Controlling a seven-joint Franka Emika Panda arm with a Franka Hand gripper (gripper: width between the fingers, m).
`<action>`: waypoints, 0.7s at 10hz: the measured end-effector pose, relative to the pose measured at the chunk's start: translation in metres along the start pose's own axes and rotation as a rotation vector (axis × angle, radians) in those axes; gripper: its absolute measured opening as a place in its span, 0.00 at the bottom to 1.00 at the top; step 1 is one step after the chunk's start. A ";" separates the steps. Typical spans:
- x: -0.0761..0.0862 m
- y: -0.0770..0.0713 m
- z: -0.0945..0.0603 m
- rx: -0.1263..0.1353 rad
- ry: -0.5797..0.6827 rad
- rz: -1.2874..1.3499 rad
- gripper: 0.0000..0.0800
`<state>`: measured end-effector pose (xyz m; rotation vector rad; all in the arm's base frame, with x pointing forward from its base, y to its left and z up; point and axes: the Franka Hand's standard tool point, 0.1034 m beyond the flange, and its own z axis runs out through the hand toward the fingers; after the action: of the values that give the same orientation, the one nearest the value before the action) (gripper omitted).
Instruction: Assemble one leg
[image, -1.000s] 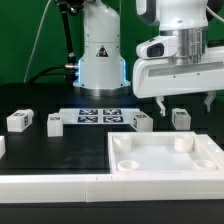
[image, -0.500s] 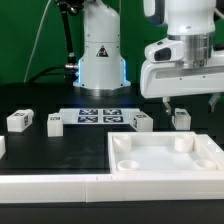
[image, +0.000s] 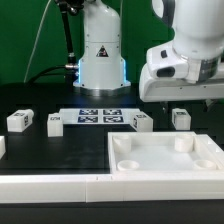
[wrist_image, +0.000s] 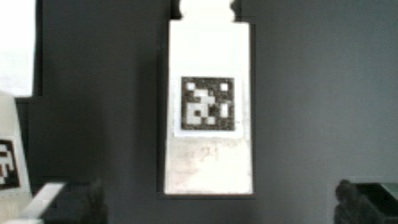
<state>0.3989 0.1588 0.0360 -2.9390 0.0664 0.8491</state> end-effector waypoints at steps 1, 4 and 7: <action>0.000 0.000 0.002 -0.002 -0.057 0.002 0.81; -0.007 0.000 0.021 -0.018 -0.323 0.003 0.81; -0.011 0.002 0.039 -0.034 -0.502 0.024 0.81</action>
Offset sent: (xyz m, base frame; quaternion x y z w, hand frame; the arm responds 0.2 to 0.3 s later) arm -0.0124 0.0028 -0.0109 -0.0367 -0.2324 0.0113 0.9719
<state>0.3687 0.1604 0.0095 -2.6617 0.0544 1.5702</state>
